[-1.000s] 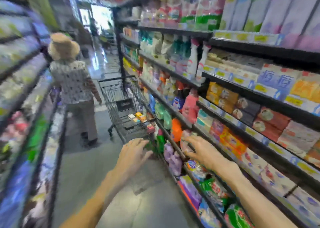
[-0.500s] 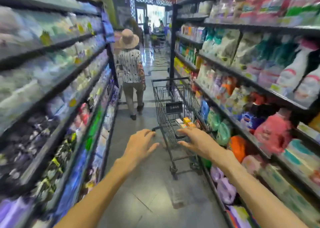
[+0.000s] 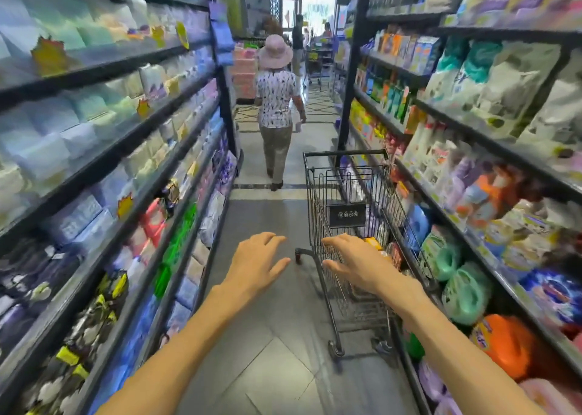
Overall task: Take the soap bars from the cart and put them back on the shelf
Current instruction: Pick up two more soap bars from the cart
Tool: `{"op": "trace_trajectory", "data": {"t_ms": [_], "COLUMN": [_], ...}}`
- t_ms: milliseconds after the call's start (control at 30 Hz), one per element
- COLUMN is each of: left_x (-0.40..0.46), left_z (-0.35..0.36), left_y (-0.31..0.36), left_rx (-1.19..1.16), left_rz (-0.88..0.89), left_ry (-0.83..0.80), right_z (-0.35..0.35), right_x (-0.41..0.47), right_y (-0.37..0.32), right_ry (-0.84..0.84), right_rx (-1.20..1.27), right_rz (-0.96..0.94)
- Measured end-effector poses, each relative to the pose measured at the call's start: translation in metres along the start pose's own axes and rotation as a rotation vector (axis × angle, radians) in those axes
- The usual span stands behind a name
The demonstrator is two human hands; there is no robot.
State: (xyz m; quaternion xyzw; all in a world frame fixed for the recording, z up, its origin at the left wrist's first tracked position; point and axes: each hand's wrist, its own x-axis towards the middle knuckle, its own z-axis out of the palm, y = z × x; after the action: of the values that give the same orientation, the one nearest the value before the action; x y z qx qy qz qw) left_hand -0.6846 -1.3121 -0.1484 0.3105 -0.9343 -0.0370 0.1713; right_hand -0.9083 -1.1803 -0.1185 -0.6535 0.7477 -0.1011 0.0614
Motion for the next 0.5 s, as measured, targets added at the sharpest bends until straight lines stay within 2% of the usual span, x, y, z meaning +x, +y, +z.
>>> {"op": "trace_trajectory", "data": {"t_ms": [300, 500], "left_x": [0.157, 0.263], "left_z": [0.032, 0.062], "left_y": [-0.075, -0.131], "left_rx": [-0.004, -0.018], "left_rz": [-0.084, -0.068], "left_ry": [-0.035, -0.041], "right_z": [-0.018, -0.015], "right_x": [0.179, 0.282], "right_y": [0.075, 0.121], "right_ry": [-0.038, -0.052], "right_rx": [0.002, -0.017], "right_rz": [-0.023, 0.007]}}
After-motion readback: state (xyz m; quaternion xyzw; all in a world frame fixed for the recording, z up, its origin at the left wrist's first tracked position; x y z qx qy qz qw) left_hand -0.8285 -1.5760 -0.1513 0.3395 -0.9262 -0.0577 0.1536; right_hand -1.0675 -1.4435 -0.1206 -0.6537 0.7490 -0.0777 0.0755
